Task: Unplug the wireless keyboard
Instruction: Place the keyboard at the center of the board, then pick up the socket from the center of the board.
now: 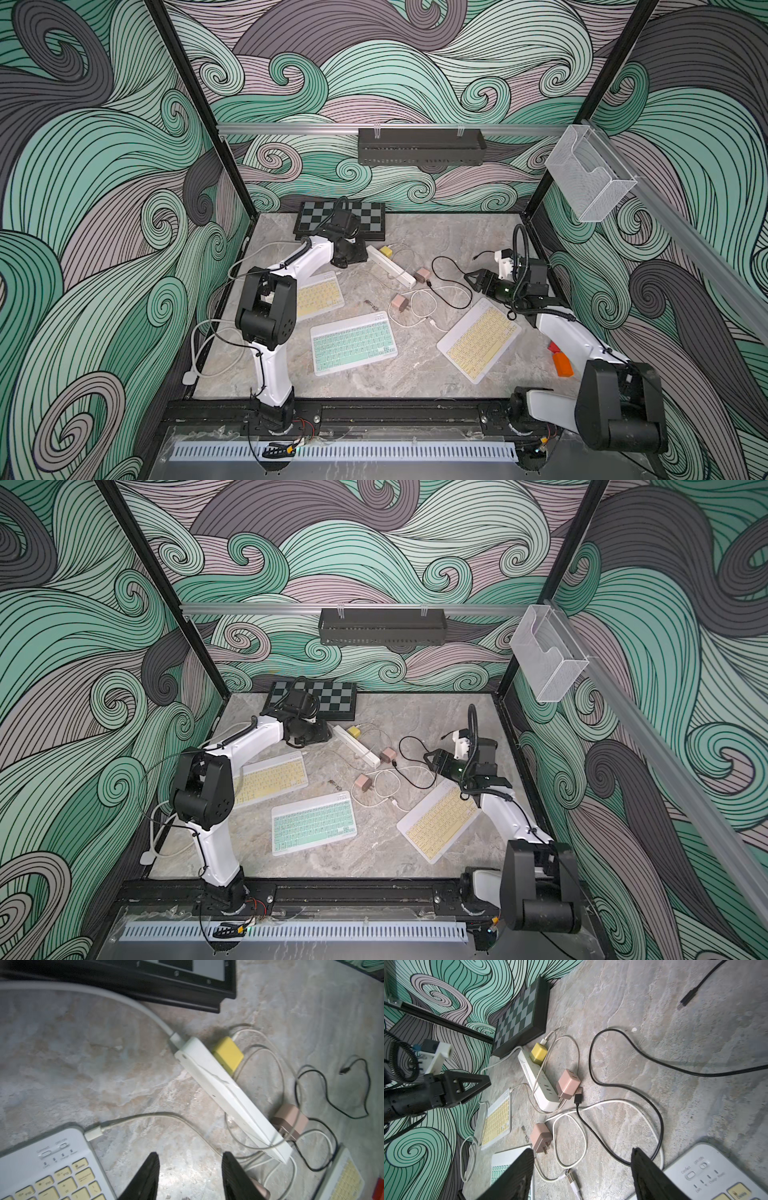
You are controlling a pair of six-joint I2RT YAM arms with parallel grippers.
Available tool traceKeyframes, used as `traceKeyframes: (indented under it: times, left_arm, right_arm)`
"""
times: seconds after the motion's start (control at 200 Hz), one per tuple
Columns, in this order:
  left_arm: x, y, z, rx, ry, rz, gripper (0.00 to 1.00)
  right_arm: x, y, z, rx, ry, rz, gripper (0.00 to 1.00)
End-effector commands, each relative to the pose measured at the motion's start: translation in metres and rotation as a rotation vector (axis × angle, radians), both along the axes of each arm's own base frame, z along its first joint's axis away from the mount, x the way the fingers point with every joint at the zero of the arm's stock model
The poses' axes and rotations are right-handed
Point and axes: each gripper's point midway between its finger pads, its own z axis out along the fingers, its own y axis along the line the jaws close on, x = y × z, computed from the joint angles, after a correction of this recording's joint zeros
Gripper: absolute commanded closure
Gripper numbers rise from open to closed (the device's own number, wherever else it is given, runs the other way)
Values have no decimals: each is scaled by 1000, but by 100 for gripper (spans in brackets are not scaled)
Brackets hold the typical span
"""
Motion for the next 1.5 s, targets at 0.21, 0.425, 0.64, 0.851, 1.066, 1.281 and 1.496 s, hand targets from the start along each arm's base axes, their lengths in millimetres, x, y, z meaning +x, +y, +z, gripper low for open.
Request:
traceKeyframes:
  times: [0.21,0.425,0.64,0.851,1.066,1.281,1.496]
  left_arm:
    - [36,-2,-1,-54,-2,174,44]
    - [51,-7,-18,-75,43,296,43]
    - [64,-22,-27,-94,45,329,36]
    - [70,-35,-44,-90,88,340,35]
    - [74,-35,-57,-105,98,404,33]
    - [82,-38,-63,-112,97,424,32]
    - [88,-37,-70,-134,101,490,33]
  right_arm:
    - [7,48,7,-60,-96,173,27]
    - [5,49,13,-71,-120,168,27]
    - [4,52,13,-57,-118,173,27]
    - [3,51,13,-60,-117,169,27]
    - [3,50,14,-65,-120,164,27]
    - [2,50,13,-63,-116,166,26]
    - [2,50,11,-62,-109,165,26]
